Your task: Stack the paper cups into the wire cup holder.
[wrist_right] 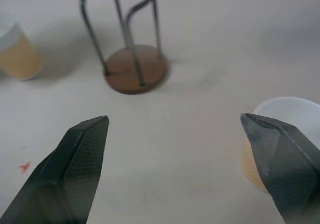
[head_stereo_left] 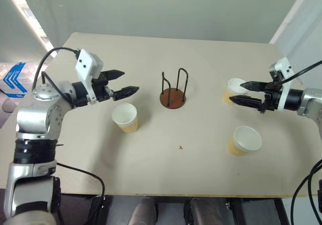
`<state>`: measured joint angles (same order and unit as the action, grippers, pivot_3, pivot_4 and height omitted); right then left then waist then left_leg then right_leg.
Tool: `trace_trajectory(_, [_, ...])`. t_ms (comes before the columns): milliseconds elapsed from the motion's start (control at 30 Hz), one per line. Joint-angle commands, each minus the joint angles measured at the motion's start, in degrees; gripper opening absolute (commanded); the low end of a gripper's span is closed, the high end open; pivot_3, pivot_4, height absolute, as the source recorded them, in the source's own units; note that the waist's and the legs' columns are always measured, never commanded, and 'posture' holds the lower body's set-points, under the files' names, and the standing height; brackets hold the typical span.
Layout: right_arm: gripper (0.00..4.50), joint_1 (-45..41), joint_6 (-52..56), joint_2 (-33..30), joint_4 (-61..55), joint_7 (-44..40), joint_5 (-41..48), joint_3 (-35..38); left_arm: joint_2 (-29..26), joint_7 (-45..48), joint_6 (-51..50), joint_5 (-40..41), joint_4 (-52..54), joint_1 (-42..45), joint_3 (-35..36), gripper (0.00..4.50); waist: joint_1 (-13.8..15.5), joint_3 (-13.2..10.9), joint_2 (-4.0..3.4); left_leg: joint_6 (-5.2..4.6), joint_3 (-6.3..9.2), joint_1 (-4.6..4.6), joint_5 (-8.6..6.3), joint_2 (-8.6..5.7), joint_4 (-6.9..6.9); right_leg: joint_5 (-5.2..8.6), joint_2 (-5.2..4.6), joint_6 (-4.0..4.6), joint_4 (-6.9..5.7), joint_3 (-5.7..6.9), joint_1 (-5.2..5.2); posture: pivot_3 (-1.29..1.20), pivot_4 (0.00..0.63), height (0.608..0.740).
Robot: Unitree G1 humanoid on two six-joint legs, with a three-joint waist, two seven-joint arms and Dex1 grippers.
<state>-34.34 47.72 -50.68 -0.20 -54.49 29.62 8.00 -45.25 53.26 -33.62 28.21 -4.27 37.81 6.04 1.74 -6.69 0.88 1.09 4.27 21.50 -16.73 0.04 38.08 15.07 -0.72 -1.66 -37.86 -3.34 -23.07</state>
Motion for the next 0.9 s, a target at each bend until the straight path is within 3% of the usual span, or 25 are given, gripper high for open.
trace_trajectory(33, [4.47,-1.69,-0.64,-0.19,-0.37,1.37,0.66,3.02,0.17,0.39,1.53,-0.43,0.26,1.10,0.83,4.50,-0.02,0.00,0.00,0.00,0.00,0.00,0.00,0.00,-0.01,0.00,0.00,0.00,0.00,0.00,-0.01,0.00,0.150,0.740])
trace_trajectory(900, [4.47,0.84,-3.19,-3.83,-0.12,-3.97,1.27,2.52,2.61,1.10,0.89,-2.28,-0.73,1.52,-0.42,4.50,-0.02,0.00,0.00,-0.10,-0.01,0.05,0.06,0.01,0.01,-0.02,0.00,-0.04,0.02,0.01,-0.01,0.00,0.150,0.740])
